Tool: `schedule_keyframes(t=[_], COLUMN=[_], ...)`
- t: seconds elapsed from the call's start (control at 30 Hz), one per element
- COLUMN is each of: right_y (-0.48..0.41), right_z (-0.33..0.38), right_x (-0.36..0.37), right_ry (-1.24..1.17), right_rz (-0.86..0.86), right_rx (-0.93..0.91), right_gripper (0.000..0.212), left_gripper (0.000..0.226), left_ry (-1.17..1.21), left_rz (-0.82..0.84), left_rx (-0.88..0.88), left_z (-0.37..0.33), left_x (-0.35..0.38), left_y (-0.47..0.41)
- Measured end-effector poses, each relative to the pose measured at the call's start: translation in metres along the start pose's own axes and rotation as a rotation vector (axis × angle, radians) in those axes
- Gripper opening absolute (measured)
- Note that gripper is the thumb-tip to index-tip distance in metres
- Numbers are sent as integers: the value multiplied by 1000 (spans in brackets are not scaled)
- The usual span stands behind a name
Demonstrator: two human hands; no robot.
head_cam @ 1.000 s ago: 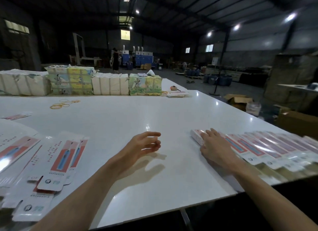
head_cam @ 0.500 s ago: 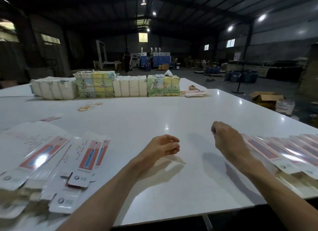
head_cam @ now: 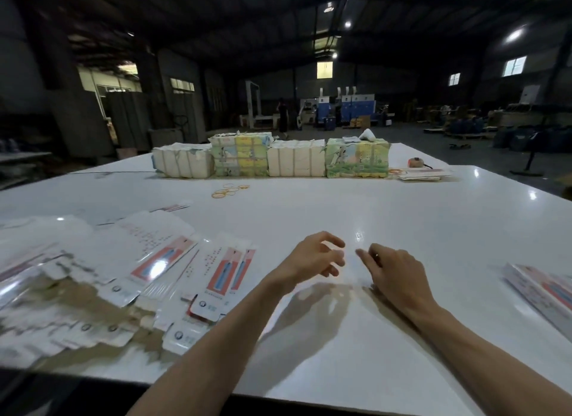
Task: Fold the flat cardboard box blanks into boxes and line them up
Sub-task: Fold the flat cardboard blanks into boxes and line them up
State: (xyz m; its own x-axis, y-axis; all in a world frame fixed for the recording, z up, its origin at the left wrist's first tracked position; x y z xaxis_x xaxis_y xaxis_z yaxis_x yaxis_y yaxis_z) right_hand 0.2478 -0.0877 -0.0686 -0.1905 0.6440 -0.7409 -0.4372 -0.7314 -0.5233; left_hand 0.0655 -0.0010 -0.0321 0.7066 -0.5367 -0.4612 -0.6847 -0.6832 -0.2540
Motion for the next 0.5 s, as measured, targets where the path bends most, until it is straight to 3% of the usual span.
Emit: schedule_keyframes(t=[0.2,0.4,0.5], right_y=[-2,-2,-2], right_z=[0,-3,-2], right_x=[0,1,1], right_ry=[-80,-118,-125], right_rz=[86,101,101], right_rx=[55,74,76], right_gripper=[45,42,44], left_gripper=[50,49,54], left_ry=[-799,-1208,-1256], left_rz=[5,-258,-274], left_rx=[-340,-663,-750], left_z=[9,21,26], left_x=[-101,-176,-197], left_y=[34,82,101])
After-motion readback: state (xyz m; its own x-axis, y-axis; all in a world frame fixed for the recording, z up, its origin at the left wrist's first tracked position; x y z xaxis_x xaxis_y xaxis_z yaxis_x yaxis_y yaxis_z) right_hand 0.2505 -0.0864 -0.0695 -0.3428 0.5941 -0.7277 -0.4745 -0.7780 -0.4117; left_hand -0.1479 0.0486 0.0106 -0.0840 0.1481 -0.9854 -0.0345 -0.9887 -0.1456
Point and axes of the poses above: each hand's wrist, its own y-axis away from the middle knuckle, its own x-axis out of the palm, z = x × y, the point moved 1 cm from there along -y, towards the middle knuckle, and after that the axes turned 11 degrees about x, right-handed, at the moved point
